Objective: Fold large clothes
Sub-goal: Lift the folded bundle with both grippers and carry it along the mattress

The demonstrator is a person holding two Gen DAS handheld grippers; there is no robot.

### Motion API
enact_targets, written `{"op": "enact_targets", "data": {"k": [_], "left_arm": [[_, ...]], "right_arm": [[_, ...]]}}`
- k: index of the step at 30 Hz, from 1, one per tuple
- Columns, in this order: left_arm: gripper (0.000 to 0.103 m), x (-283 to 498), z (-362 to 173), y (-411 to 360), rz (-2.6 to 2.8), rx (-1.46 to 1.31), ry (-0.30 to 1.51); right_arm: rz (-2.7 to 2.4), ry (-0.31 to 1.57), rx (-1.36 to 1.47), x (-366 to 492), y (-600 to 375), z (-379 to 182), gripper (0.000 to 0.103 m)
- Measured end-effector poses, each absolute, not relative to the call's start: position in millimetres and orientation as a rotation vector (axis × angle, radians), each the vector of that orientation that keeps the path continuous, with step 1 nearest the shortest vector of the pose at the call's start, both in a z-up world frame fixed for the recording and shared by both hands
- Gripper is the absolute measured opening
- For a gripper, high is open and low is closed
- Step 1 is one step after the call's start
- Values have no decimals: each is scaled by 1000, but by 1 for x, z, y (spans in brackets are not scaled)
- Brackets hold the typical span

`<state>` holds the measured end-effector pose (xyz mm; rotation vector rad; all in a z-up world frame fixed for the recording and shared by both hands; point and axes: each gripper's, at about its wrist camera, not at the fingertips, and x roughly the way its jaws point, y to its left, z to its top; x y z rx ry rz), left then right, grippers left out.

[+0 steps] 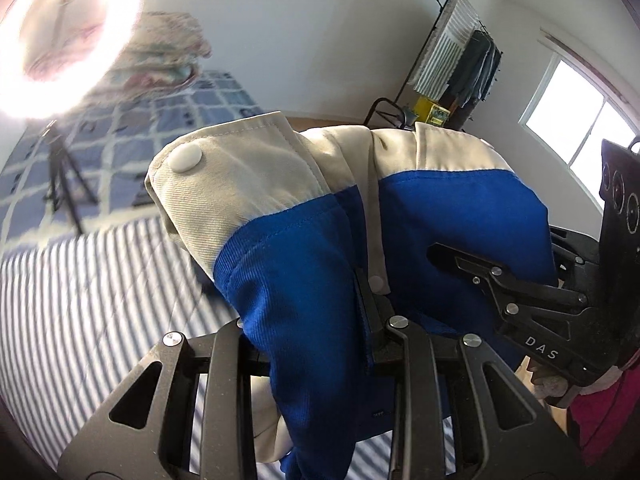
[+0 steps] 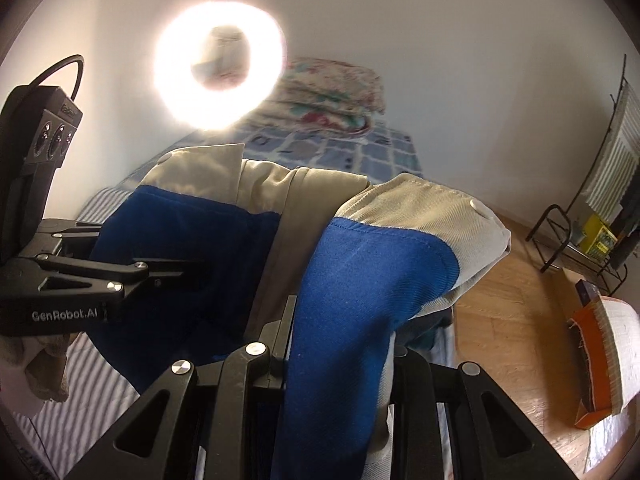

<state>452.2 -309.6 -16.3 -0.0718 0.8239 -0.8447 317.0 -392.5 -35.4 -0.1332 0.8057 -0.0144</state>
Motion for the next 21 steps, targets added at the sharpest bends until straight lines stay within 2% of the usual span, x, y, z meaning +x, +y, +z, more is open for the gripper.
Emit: {"op": "enact_targets", "data": {"k": [13, 21], "left_arm": [[27, 579, -33, -384, -857, -134, 825], [27, 626, -65, -404, -819, -149, 854]], "right_arm": [[-52, 809, -94, 444, -470, -49, 24], [-1, 825, -50, 500, -504, -89, 24]]}}
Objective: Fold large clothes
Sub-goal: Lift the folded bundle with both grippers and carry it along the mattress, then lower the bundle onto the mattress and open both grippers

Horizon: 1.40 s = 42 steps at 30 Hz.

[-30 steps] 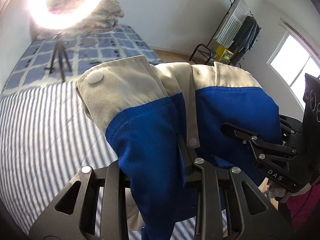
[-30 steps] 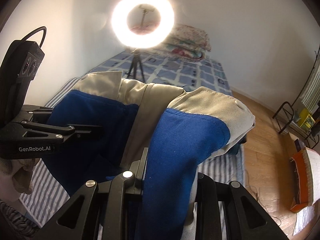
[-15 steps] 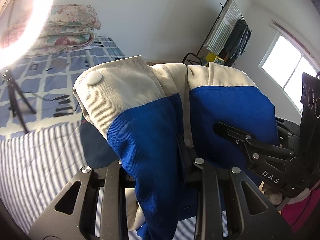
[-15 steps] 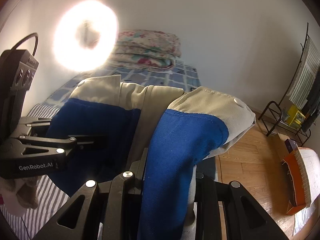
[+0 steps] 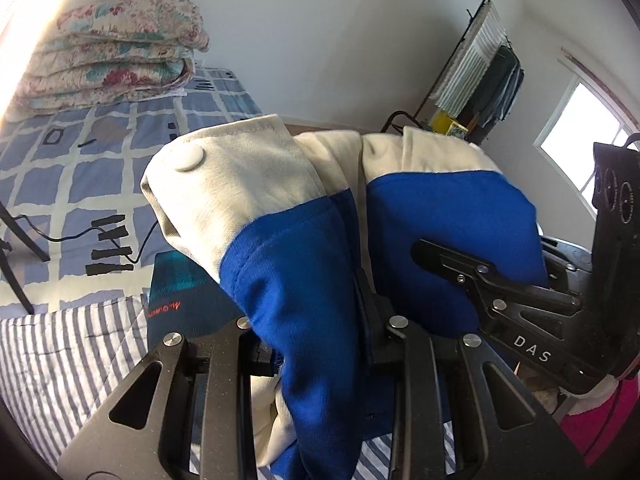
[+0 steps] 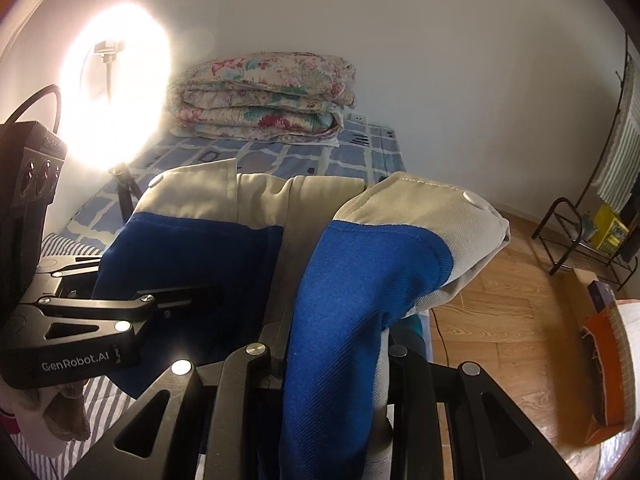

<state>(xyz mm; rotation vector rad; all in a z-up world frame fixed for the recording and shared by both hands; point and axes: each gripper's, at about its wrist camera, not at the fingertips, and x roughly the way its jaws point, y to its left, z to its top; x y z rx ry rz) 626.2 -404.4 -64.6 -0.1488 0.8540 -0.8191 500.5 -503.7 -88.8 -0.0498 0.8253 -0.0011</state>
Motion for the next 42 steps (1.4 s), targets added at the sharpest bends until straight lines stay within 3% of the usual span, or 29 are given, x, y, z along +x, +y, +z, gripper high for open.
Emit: {"op": "enact_targets", "data": {"k": [12, 16, 20, 26, 39, 42], "left_arm": [[29, 673, -129, -386, -720, -133, 931], [45, 680, -146, -379, -675, -118, 944], [58, 681, -154, -375, -652, -98, 938], [79, 687, -174, -355, -619, -175, 982], [79, 662, -163, -322, -554, -104, 972], [79, 651, -158, -309, -533, -94, 959]], "right_arm": [[43, 868, 72, 534, -565, -154, 26], [-21, 912, 146, 538, -595, -178, 38], [-79, 956, 176, 538, -610, -204, 56], [-134, 954, 275, 528, -640, -216, 70], [-313, 951, 246, 487, -656, -201, 72], [-368, 925, 248, 467, -656, -189, 64]]}}
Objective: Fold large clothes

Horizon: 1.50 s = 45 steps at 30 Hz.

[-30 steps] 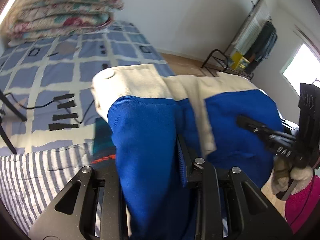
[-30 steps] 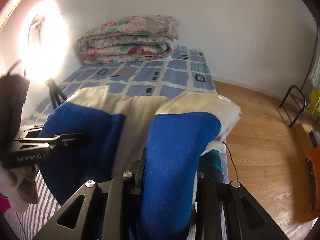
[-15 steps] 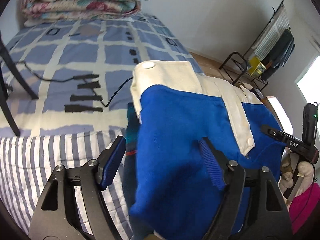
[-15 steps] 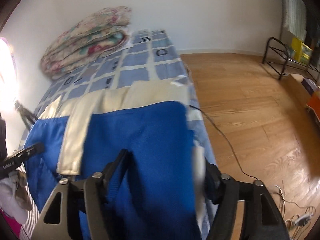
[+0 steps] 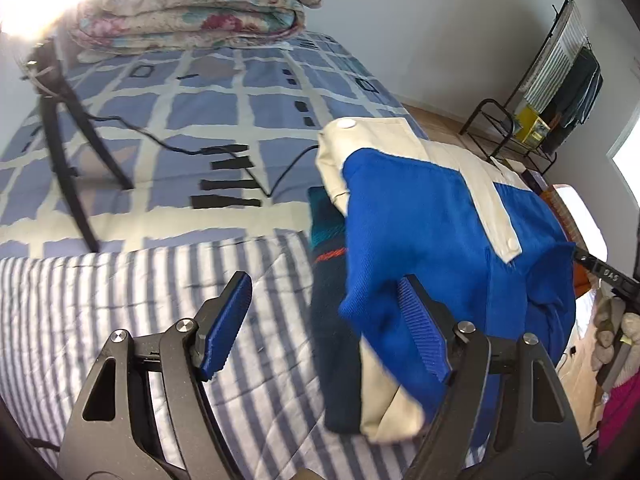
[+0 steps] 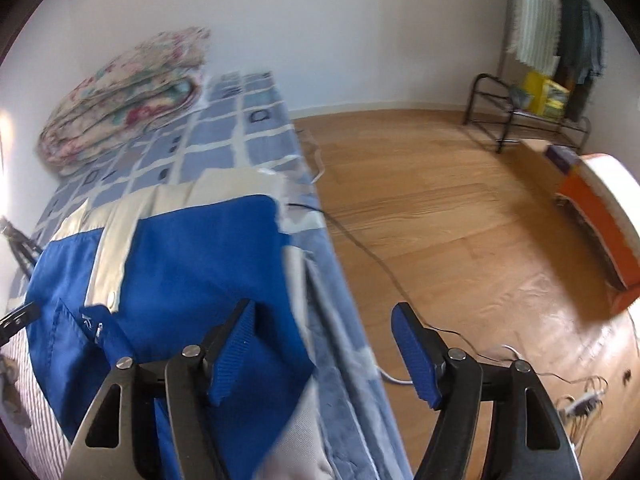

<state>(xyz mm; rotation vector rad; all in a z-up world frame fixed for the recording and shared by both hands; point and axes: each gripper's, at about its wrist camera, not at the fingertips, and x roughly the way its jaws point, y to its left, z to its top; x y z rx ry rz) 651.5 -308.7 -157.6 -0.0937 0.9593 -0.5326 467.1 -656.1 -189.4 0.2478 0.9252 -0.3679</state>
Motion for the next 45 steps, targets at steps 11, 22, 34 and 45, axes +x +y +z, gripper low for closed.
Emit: {"op": "enact_targets", "data": {"k": [11, 22, 34, 45], "left_arm": [[79, 564, -84, -266, -556, -58, 838], [79, 421, 42, -209, -581, 5, 666], [79, 257, 101, -158, -621, 25, 497], [79, 174, 72, -143, -612, 54, 477]], "right_arm": [[-344, 820, 207, 390, -603, -109, 63], [-291, 735, 89, 273, -499, 15, 63], [-257, 635, 19, 149, -403, 89, 72], [-257, 580, 38, 70, -361, 68, 88]]}}
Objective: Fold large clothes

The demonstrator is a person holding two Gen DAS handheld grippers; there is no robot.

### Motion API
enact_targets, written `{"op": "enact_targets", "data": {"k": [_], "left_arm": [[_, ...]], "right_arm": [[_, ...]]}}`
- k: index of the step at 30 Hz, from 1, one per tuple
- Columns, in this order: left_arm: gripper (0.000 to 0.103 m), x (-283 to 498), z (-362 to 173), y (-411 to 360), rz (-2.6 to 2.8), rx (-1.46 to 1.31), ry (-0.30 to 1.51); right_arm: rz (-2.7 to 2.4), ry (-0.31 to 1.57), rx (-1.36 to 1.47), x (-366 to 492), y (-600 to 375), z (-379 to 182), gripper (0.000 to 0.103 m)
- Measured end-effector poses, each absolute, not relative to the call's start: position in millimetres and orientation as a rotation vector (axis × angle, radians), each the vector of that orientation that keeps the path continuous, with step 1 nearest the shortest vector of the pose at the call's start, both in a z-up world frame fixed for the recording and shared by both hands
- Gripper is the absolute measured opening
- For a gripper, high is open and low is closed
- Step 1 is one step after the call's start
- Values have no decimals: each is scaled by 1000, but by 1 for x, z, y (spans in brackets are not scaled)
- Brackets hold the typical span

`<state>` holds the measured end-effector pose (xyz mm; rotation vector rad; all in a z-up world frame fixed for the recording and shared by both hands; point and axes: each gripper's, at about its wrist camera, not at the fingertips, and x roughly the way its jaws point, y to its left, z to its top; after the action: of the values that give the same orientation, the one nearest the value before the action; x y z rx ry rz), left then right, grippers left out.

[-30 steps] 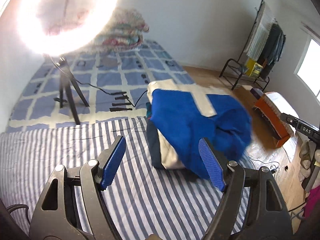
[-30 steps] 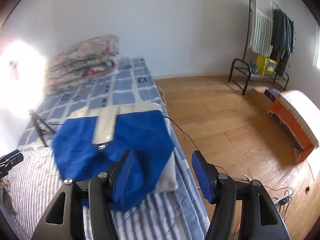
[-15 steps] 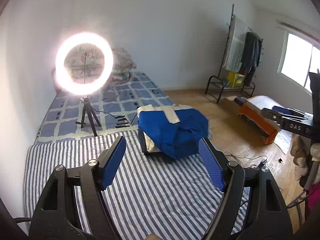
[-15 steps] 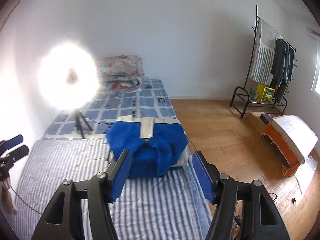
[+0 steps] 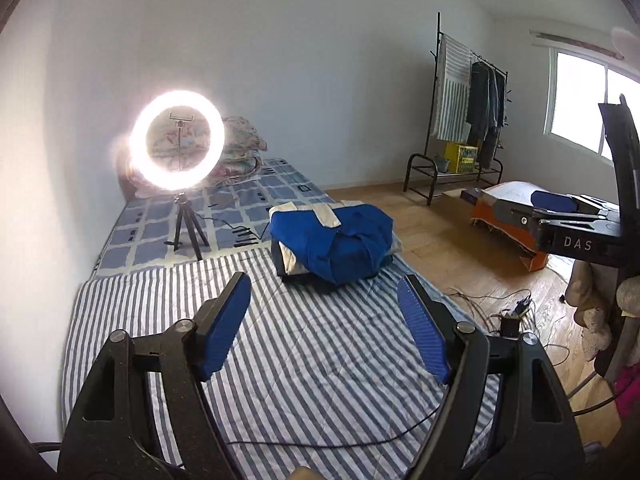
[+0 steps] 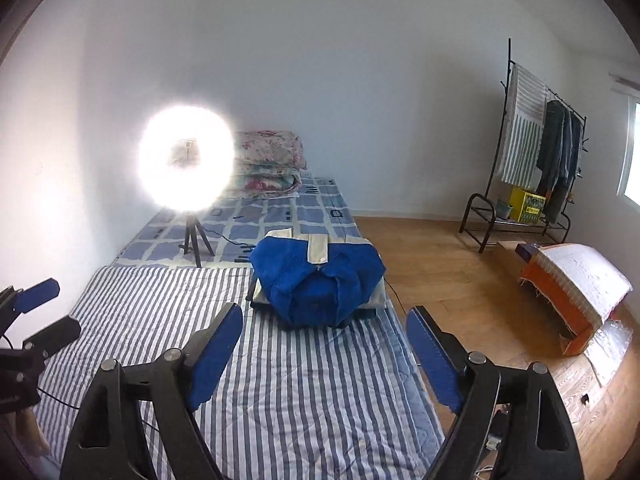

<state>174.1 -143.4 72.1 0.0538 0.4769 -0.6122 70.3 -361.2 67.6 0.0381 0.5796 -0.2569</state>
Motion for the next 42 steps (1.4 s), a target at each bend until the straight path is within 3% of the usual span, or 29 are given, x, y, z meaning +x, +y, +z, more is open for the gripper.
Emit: {"op": "enact_targets", "data": {"k": [12, 17, 24, 28, 42], "left_arm": [[79, 150, 32, -140, -567, 70, 502], [89, 139, 25, -146, -536, 97, 458], [91, 128, 15, -156, -512, 123, 461], [102, 123, 12, -158, -515, 118, 485], [102, 120, 9, -156, -448, 136, 483]], "right_arm": [[-312, 522, 103, 40, -356, 19, 95], [-356, 487, 68, 35, -354, 8, 103], [-361, 481, 100, 30, -359, -5, 103], [-371, 488, 64, 31, -355, -13, 103], [-371, 505, 26, 37, -345, -25, 103]]}}
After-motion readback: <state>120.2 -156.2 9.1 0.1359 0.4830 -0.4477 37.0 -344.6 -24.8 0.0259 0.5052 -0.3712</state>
